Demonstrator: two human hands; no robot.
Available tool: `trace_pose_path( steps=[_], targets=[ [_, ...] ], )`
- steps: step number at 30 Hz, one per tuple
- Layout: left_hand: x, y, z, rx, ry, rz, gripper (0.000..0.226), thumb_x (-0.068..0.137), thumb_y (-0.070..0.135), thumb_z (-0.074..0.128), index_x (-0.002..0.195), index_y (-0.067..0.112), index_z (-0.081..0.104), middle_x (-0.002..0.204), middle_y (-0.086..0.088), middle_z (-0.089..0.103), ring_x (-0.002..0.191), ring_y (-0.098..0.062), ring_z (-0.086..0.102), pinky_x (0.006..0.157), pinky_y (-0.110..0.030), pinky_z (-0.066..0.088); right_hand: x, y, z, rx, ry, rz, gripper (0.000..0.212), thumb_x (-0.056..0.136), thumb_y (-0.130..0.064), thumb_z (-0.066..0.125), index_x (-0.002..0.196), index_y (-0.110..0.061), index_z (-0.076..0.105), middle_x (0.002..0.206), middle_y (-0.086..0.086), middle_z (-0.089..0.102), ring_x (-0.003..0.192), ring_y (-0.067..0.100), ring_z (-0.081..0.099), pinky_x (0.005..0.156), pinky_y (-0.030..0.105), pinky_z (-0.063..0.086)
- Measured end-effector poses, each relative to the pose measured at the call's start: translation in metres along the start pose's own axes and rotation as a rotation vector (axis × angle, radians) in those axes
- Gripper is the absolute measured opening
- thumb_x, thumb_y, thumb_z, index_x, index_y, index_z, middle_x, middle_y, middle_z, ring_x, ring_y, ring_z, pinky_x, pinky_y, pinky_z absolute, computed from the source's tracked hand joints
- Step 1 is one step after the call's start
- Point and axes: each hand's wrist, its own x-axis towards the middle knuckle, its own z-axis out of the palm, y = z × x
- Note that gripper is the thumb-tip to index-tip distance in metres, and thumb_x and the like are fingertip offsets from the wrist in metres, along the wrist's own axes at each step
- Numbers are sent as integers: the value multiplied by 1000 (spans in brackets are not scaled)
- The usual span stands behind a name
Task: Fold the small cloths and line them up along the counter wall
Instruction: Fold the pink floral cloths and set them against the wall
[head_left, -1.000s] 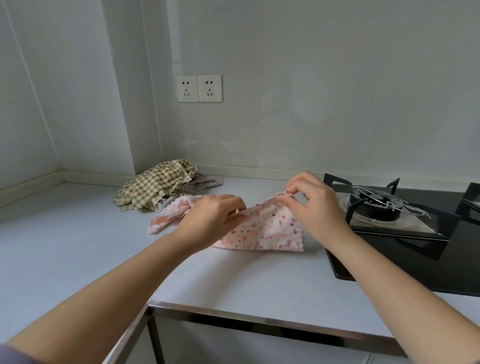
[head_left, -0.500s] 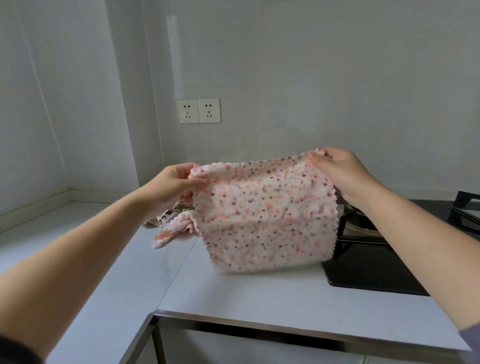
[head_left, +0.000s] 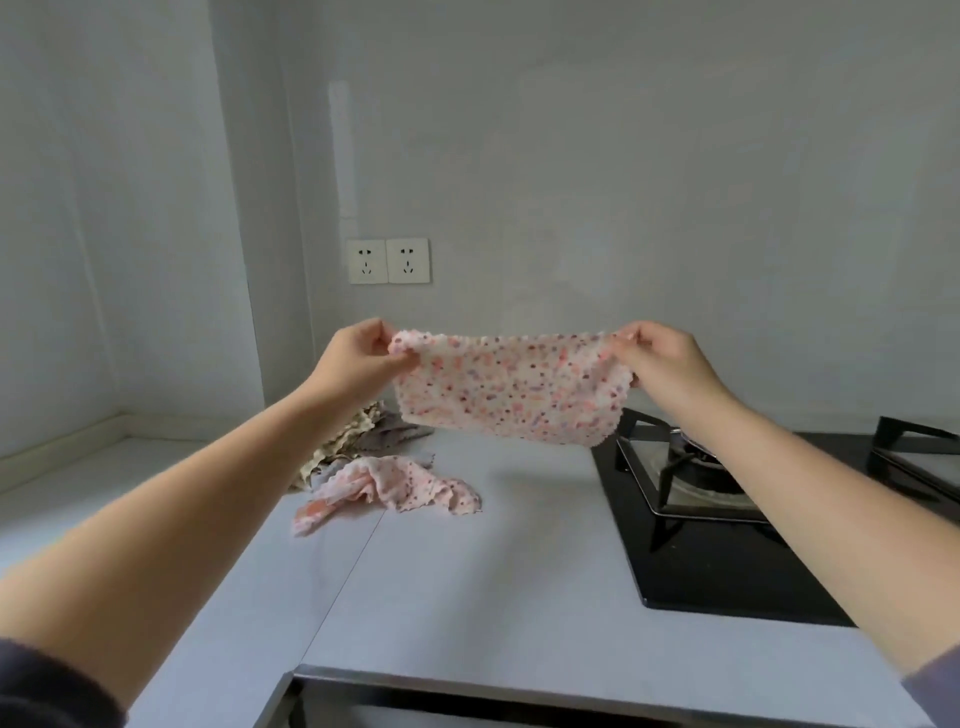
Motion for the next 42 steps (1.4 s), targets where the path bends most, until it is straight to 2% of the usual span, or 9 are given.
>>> trace_pose_path(
  steps=[4, 7, 11, 17, 22, 26, 32, 36, 42],
  targets=[
    [-63, -48, 13, 178, -133, 47, 27, 81, 2, 68, 69, 14, 46, 59, 1, 47, 49, -6, 43, 45, -15, 32, -73, 47, 14, -85, -202, 38, 16, 94, -17, 56, 79, -19, 62, 72, -4, 66, 67, 6, 57, 66, 25, 39],
    [-113, -80, 18, 342, -309, 122, 15, 83, 8, 69, 83, 20, 61, 71, 15, 58, 64, 3, 55, 59, -8, 39, -124, 77, 25, -157, -377, 86, 18, 93, -12, 57, 79, -23, 60, 72, -4, 66, 64, 3, 60, 61, 18, 41],
    [-158, -93, 7, 343, -551, 142, 22, 88, 10, 65, 90, 32, 70, 90, 28, 68, 89, 9, 62, 80, -6, 44, -165, 86, 25, -222, -467, 99, 17, 91, -15, 58, 82, -28, 63, 80, -5, 71, 78, 18, 65, 76, 35, 47],
    [-151, -89, -2, 244, -410, 26, 25, 92, 26, 58, 75, 10, 66, 69, -2, 65, 63, -12, 60, 65, -30, 50, -146, 69, 17, -155, -400, 115, 13, 93, -22, 57, 82, -18, 62, 72, 9, 62, 64, 12, 51, 64, 30, 38],
    [-103, -103, 33, 467, -267, -154, 36, 94, 22, 53, 63, 4, 47, 62, -6, 46, 56, -16, 42, 55, -31, 35, -96, 83, 53, -202, -258, 323, 25, 89, -17, 52, 68, -12, 40, 63, 1, 35, 57, 14, 32, 55, 29, 22],
    [-76, -108, 59, 730, -162, -264, 28, 91, 19, 46, 63, 13, 45, 68, -1, 50, 64, -19, 47, 53, -27, 34, -72, 92, 81, -431, -231, 338, 19, 90, -16, 46, 72, -11, 40, 68, 4, 44, 59, 21, 39, 49, 29, 24],
    [-72, -113, 81, 1027, -131, -181, 16, 93, 18, 40, 84, 13, 52, 92, -7, 63, 83, -27, 61, 58, -28, 38, -68, 97, 100, -759, -241, 224, 14, 96, -18, 41, 93, -7, 49, 85, 8, 46, 79, 28, 43, 63, 29, 32],
    [-79, -119, 83, 1200, -133, -71, 21, 95, 16, 37, 102, 10, 56, 98, -9, 65, 88, -28, 63, 59, -30, 36, -74, 103, 103, -935, -261, 176, 5, 94, -7, 38, 93, -9, 43, 95, 13, 60, 73, 28, 44, 54, 29, 29],
    [-79, -126, 80, 1258, -66, 270, 30, 86, 13, 52, 116, 11, 49, 111, -10, 55, 96, -30, 58, 67, -36, 46, -76, 105, 104, -1071, -205, -62, 32, 90, -5, 49, 121, -14, 45, 114, 6, 50, 98, 26, 51, 67, 30, 31]
  ],
)
